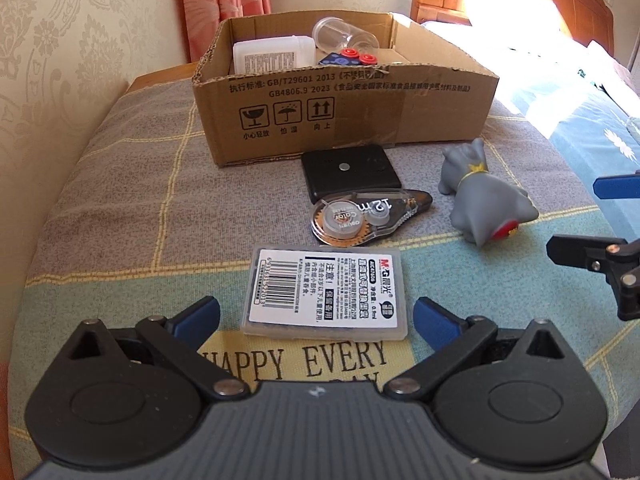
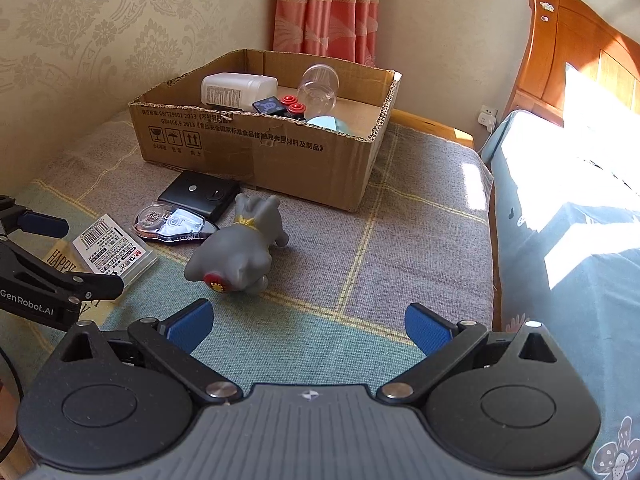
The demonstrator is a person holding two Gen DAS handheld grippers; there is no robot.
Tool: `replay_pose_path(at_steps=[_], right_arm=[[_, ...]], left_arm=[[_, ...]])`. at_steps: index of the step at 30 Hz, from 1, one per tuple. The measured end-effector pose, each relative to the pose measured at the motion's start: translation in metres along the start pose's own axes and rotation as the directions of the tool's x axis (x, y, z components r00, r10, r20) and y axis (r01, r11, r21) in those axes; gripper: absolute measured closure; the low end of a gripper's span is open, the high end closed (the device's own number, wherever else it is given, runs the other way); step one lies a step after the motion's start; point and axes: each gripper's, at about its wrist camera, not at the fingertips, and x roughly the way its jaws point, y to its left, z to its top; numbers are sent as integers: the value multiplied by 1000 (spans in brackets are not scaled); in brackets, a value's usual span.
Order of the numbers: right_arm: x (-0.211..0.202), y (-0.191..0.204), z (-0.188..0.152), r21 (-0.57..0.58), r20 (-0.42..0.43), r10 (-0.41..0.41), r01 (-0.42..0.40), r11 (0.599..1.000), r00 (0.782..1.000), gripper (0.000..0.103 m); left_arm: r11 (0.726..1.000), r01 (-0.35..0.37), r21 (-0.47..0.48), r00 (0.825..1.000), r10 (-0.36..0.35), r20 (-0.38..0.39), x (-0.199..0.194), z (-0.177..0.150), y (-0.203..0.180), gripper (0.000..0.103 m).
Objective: Organize rigid objects
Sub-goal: 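Move the left tool to the white card case while the right tool approaches the grey toy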
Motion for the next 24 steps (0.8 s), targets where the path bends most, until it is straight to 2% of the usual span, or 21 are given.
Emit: replay_pose_path(at_steps=[4,7,13,18,24], right_arm=[[3,4,-1,-35,8,33,-33,999,999,0],[9,4,-2,-73,8,96,-95,993,995,0],[36,5,-13,-141,-53,152,-159,977,987,0],[38,1,-20,-162,-2,193,-191,968,981,0],[35,-1,-27,-141,48,181,-173,975,982,0]], left_arm=[[1000,-9,-15,1000,9,-13,9,-2,-1,0],[998,-18,-53,1000,17,-20,10,-1,7,0],[999,-17,-48,999,16,-28,11,-1,7,0],[999,-16,-46,998,13,-69,14,5,8,0],[999,-17,-46,995,12,-99,16,9,7,0]])
